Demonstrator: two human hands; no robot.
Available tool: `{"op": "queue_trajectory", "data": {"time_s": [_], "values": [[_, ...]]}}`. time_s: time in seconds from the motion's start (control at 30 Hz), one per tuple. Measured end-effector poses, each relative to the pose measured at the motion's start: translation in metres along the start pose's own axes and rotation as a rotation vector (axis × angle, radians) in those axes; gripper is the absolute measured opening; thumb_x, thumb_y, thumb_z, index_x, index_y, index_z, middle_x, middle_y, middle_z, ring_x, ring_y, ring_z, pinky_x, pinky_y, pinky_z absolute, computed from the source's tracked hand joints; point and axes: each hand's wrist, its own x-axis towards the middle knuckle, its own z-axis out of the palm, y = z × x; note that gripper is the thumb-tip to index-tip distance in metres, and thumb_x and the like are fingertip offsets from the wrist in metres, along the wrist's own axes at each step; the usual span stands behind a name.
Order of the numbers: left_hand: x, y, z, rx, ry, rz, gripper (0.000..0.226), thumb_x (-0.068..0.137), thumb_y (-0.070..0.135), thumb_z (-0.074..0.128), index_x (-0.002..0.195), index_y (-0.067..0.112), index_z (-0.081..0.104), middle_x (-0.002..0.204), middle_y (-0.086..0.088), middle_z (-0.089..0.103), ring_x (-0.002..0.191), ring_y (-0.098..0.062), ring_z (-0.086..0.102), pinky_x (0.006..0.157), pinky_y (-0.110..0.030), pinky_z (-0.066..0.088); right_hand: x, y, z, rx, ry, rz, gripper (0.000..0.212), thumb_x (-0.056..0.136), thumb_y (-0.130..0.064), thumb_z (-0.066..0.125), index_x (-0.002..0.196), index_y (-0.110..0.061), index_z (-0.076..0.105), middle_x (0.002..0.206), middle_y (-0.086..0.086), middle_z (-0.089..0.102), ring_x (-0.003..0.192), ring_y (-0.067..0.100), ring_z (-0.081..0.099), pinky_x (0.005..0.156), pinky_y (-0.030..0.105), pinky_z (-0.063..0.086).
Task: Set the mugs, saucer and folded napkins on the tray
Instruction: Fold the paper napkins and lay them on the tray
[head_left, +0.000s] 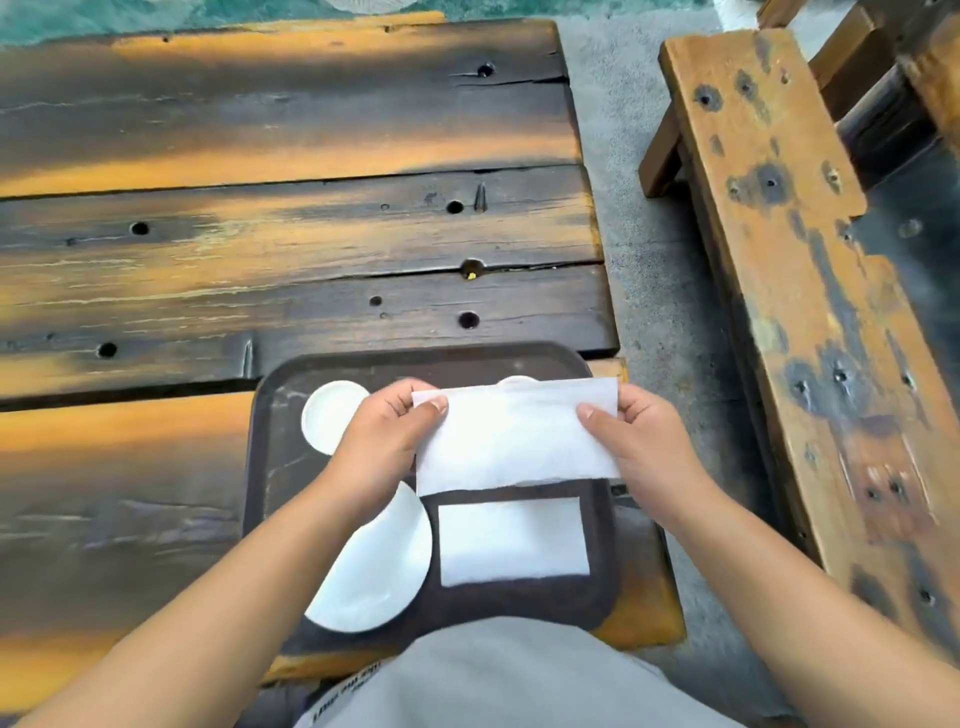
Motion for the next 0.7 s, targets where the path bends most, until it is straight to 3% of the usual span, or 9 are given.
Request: {"op": "queue_trajectory", "data": {"time_s": [0.07, 0.17, 0.27, 0.4, 0.5, 0.6, 0.7], "values": [[-0.015, -0.017, 0.002, -0.001, 0.009, -0.041, 0.013, 0.085, 0.028, 0.06, 0.077, 0.021, 0.067, 0.077, -0.006, 0.066, 0.072, -0.022, 0.059, 0.065, -0.035, 0.046, -0.019, 0.017, -0.004, -0.04, 0.002, 0.042, 0.013, 0.09, 0.002, 0.059, 0.097, -0.004, 0.068, 0.08, -0.002, 0.075, 0.073, 0.013, 0.069, 0.064, 0.027, 0.058], [-0.034, -0.045, 0.008, -0.003, 0.016, -0.12, 0.022, 0.094, 0.019, 0.057, 0.074, 0.022, 0.066, 0.073, -0.004, 0.065, 0.068, -0.021, 0.06, 0.056, -0.029, 0.046, -0.042, 0.045, -0.009, -0.094, 0.009, 0.113, 0.012, 0.089, -0.001, 0.061, 0.092, -0.009, 0.069, 0.08, -0.001, 0.075, 0.071, 0.011, 0.069, 0.063, 0.025, 0.056], [-0.048, -0.072, 0.014, -0.047, -0.038, -0.239, 0.016, 0.095, 0.018, 0.058, 0.08, 0.019, 0.065, 0.074, -0.006, 0.067, 0.065, -0.02, 0.063, 0.052, -0.027, 0.046, -0.055, 0.076, -0.014, -0.152, 0.019, 0.179, 0.014, 0.089, 0.0, 0.061, 0.09, -0.011, 0.07, 0.08, -0.004, 0.075, 0.071, 0.008, 0.068, 0.061, 0.021, 0.053], [-0.052, -0.105, 0.019, 0.062, -0.039, -0.318, 0.005, 0.094, 0.011, 0.059, 0.091, 0.011, 0.062, 0.087, -0.019, 0.071, 0.075, -0.03, 0.068, 0.058, -0.039, 0.052, -0.06, 0.108, -0.018, -0.177, 0.02, 0.269, 0.012, 0.09, 0.001, 0.059, 0.096, -0.004, 0.068, 0.085, 0.0, 0.074, 0.07, 0.006, 0.068, 0.061, 0.019, 0.052], [-0.049, -0.122, 0.021, 0.18, -0.003, -0.303, 0.004, 0.093, 0.008, 0.058, 0.093, 0.008, 0.062, 0.094, -0.024, 0.07, 0.085, -0.042, 0.068, 0.072, -0.057, 0.056, -0.056, 0.125, -0.021, -0.326, 0.023, 0.281, 0.011, 0.089, -0.005, 0.061, 0.092, -0.012, 0.069, 0.092, 0.002, 0.073, 0.081, 0.013, 0.068, 0.073, 0.029, 0.055], [-0.043, -0.131, 0.021, 0.298, 0.032, -0.272, 0.004, 0.091, 0.011, 0.06, 0.089, 0.012, 0.062, 0.09, -0.019, 0.072, 0.086, -0.04, 0.069, 0.077, -0.054, 0.056, -0.052, 0.136, -0.021, -0.385, 0.02, 0.297, 0.01, 0.089, -0.008, 0.062, 0.092, -0.013, 0.07, 0.094, 0.002, 0.074, 0.089, 0.021, 0.069, 0.082, 0.039, 0.055], [-0.039, -0.139, 0.021, 0.388, 0.064, -0.237, 0.004, 0.09, 0.014, 0.061, 0.086, 0.016, 0.061, 0.083, -0.017, 0.071, 0.077, -0.036, 0.067, 0.078, -0.05, 0.055, -0.049, 0.144, -0.019, -0.437, 0.028, 0.3, 0.006, 0.089, -0.011, 0.063, 0.087, -0.009, 0.069, 0.089, 0.006, 0.073, 0.087, 0.026, 0.068, 0.081, 0.043, 0.054]]}}
